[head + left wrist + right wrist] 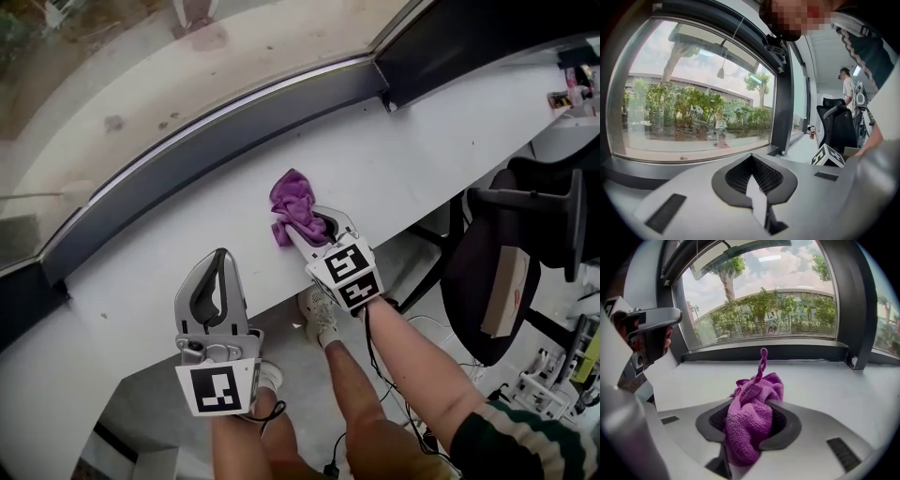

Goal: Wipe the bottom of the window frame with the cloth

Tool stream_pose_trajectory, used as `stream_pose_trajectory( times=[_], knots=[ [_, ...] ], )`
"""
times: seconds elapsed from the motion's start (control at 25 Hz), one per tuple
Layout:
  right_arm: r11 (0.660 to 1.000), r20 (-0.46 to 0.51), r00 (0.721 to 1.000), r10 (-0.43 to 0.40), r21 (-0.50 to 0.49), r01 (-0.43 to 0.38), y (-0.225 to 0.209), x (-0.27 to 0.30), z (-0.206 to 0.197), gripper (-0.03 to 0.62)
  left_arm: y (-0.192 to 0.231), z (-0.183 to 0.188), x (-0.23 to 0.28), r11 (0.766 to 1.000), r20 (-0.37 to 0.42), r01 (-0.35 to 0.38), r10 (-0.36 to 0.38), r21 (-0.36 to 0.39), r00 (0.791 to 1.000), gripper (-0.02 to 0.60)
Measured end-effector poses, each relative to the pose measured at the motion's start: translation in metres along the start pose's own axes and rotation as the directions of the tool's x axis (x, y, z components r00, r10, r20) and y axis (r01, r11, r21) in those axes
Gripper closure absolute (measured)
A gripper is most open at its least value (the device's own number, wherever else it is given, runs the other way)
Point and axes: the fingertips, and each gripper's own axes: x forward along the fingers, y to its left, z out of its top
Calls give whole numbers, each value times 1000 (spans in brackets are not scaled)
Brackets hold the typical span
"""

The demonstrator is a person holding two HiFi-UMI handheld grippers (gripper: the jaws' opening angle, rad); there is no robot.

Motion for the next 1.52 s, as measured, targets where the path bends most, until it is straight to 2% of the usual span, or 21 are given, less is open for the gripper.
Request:
stream_pose_trajectory(
  times=[0.52, 0.96, 1.24, 1.52],
  knots=[
    [983, -30, 986, 165, -81, -167, 169, 57, 19, 444, 99, -10, -110, 989, -1, -146, 146, -14, 989, 575],
    [937, -79, 956, 281, -193, -292, 315, 106, 38, 444, 191, -21, -211, 956, 24, -289, 290, -53, 957, 575],
    [906, -122, 937, 326, -245, -347, 387, 131, 47, 444, 228, -30, -260, 937, 27, -336, 340, -96, 940, 575],
    [870, -160, 917, 366, -292, -398, 442, 144, 50, 444, 246, -36, -287, 926, 22, -353, 359, -133, 933, 575]
  ],
)
